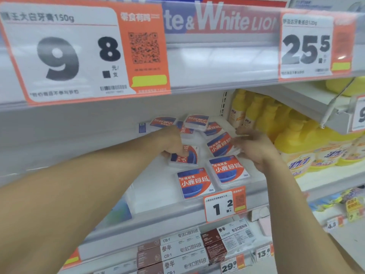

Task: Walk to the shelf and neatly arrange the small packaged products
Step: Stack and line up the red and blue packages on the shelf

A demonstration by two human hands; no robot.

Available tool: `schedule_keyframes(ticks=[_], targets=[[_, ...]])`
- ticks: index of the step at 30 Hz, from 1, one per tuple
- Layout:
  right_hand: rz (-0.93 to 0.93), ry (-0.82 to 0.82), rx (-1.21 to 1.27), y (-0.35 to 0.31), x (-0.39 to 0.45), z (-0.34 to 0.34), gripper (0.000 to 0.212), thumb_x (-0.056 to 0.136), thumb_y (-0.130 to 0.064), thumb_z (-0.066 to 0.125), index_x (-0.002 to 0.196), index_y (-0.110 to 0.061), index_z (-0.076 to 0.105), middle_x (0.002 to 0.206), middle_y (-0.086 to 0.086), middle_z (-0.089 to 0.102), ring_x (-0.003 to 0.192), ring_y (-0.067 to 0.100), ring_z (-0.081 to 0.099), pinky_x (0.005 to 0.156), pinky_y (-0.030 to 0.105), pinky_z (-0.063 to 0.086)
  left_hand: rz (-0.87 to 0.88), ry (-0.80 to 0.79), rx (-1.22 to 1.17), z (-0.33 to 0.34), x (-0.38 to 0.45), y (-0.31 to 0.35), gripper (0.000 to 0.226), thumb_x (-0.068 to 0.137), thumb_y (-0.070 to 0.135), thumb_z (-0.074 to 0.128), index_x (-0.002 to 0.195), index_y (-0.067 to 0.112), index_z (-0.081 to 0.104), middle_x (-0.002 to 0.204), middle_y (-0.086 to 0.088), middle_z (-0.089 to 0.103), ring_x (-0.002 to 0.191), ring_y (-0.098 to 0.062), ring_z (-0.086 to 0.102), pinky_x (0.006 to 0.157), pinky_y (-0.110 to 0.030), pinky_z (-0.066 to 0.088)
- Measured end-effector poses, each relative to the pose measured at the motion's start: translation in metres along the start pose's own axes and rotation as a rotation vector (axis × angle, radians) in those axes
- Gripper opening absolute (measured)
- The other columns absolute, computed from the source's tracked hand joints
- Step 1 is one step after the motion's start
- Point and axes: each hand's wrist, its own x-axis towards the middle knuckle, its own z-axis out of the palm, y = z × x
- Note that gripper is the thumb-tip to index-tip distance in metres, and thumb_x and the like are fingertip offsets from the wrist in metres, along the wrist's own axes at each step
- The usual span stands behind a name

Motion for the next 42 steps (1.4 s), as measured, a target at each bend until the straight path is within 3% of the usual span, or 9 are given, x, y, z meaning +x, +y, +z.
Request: schedule_keyframes(ticks=[3,7,10,13,28,34,38,40,42], targets=[[0.008,-0.063,-0.115,0.009,0.003,-0.002,0.038,0.09,-0.019,0.07,0.127,-0.013,0.06,0.12,0.006,0.066,0.101,0.025,0.066,0.083,0.038,0.057,0.103,-0.001,-0.088,0.0,0.005,-0.002,0.064,0.082,0.021,0.077,0.139,0.02,0.048,0.135,-0.003,0.055,0.118,-0.022,0.055,0.093,-0.03,0.052],[-0.041,-0.123,-0.296,0.009,0.007,-0.001,0.02,0.094,-0.028,0.065,0.112,-0.024,0.071,0.107,-0.003,0.073,0.088,0.017,0.073,0.077,0.035,0.061,0.162,-0.068,-0.233,0.003,0.008,-0.002,0.068,0.085,0.001,0.068,0.141,0.029,0.042,0.142,0.003,0.05,0.125,-0.019,0.05,0.067,-0.019,0.053],[-0.045,-0.137,-0.302,0.008,0.009,-0.001,0.012,0.09,-0.025,0.07,0.102,-0.024,0.074,0.1,-0.003,0.075,0.084,0.016,0.074,0.075,0.034,0.061,0.187,-0.048,-0.262,0.005,0.008,0.002,0.065,0.084,0.015,0.072,0.14,0.03,0.042,0.14,0.005,0.051,0.121,-0.018,0.055,0.065,-0.018,0.051],[-0.041,-0.154,-0.291,0.008,0.011,-0.001,0.013,0.084,-0.023,0.076,0.097,-0.024,0.074,0.099,-0.003,0.075,0.085,0.017,0.074,0.081,0.039,0.061,0.211,-0.004,-0.172,0.007,0.008,0.003,0.061,0.082,0.034,0.075,0.136,0.027,0.046,0.136,0.003,0.054,0.113,-0.019,0.06,0.081,-0.027,0.055],[0.055,-0.176,-0.196,0.005,0.01,-0.006,0.009,0.086,-0.014,0.074,0.094,-0.012,0.074,0.094,0.003,0.076,0.081,0.018,0.073,0.059,0.024,0.055,0.213,-0.077,-0.037,0.009,-0.005,0.017,0.056,0.089,0.042,0.064,0.137,0.023,0.046,0.135,0.001,0.056,0.111,-0.021,0.063,0.081,-0.029,0.054],[-0.026,-0.096,-0.341,0.003,0.008,-0.007,0.008,0.091,-0.016,0.068,0.094,-0.013,0.074,0.096,0.005,0.076,0.088,0.023,0.073,0.071,0.03,0.059,0.204,-0.054,-0.056,0.014,-0.005,0.019,0.05,0.089,0.036,0.066,0.133,0.021,0.049,0.131,0.001,0.058,0.105,-0.021,0.064,0.08,-0.03,0.056],[-0.451,0.253,-0.515,-0.023,0.015,0.013,0.02,0.094,-0.017,0.061,0.11,-0.012,0.073,0.113,0.005,0.072,0.102,0.024,0.067,0.074,0.026,0.05,0.186,0.009,-0.112,0.007,0.002,0.014,0.042,0.091,0.037,0.063,0.128,0.022,0.053,0.122,0.002,0.061,0.093,-0.015,0.062,0.072,-0.026,0.054],[-0.457,0.135,-0.572,-0.043,0.034,0.029,0.03,0.092,-0.025,0.064,0.12,-0.013,0.065,0.121,0.007,0.067,0.106,0.025,0.064,0.073,0.026,0.048,0.215,0.146,-0.153,-0.002,0.004,0.009,0.027,0.091,0.032,0.062,0.114,0.017,0.064,0.113,0.002,0.065,0.092,-0.016,0.063,0.074,-0.028,0.055],[-0.306,-0.035,-0.732,-0.052,0.05,0.041,0.064,0.085,-0.04,0.072,0.14,-0.021,0.047,0.134,0.006,0.058,0.116,0.027,0.058,0.082,0.031,0.049,0.249,0.315,-0.171,-0.008,0.008,0.002,0.019,0.091,0.025,0.06,0.099,0.013,0.071,0.108,-0.003,0.069,0.094,-0.02,0.064,0.081,-0.032,0.056]])
